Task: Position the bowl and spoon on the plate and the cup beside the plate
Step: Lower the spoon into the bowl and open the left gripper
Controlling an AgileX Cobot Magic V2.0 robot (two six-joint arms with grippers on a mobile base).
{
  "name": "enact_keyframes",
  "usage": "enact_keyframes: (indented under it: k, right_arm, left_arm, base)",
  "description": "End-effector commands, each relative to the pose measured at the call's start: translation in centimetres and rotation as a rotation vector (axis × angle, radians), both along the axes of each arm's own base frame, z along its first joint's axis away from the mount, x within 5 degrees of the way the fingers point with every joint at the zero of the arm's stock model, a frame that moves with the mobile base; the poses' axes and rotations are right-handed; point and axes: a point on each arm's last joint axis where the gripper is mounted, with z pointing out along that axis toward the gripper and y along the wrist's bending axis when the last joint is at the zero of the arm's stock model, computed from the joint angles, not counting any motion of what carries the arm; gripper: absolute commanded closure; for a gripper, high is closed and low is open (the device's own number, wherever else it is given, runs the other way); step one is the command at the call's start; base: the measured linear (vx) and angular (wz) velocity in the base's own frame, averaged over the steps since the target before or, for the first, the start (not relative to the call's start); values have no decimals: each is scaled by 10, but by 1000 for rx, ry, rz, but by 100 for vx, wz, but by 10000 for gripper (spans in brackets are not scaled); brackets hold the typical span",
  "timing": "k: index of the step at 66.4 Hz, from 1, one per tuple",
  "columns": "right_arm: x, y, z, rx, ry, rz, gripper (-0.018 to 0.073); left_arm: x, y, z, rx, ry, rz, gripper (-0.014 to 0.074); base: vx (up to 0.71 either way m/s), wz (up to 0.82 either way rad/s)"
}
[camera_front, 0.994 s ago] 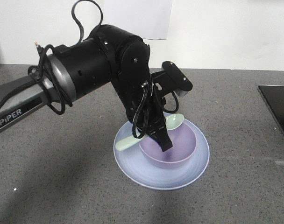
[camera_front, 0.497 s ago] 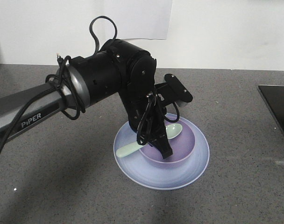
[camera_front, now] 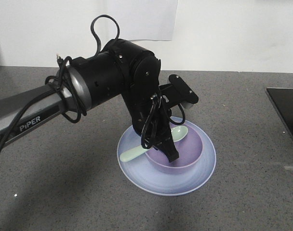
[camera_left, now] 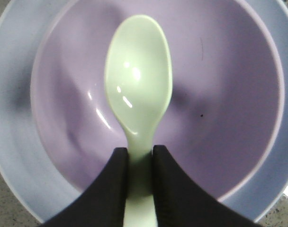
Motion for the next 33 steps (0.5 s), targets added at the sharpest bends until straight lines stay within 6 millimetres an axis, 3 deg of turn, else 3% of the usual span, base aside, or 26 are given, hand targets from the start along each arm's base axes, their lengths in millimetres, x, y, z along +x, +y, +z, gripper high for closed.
enact_keyframes:
  k: [1,33]
  right_arm:
    - [1,0,11,14,-86,0,570]
    - [1,0,11,14,-83,0,570]
  left_arm:
    - [-9,5,44,-93,-84,9,542]
    - [-10,2,45,-108,-99,2,321]
  base:
    - [0,0]
    - [0,0]
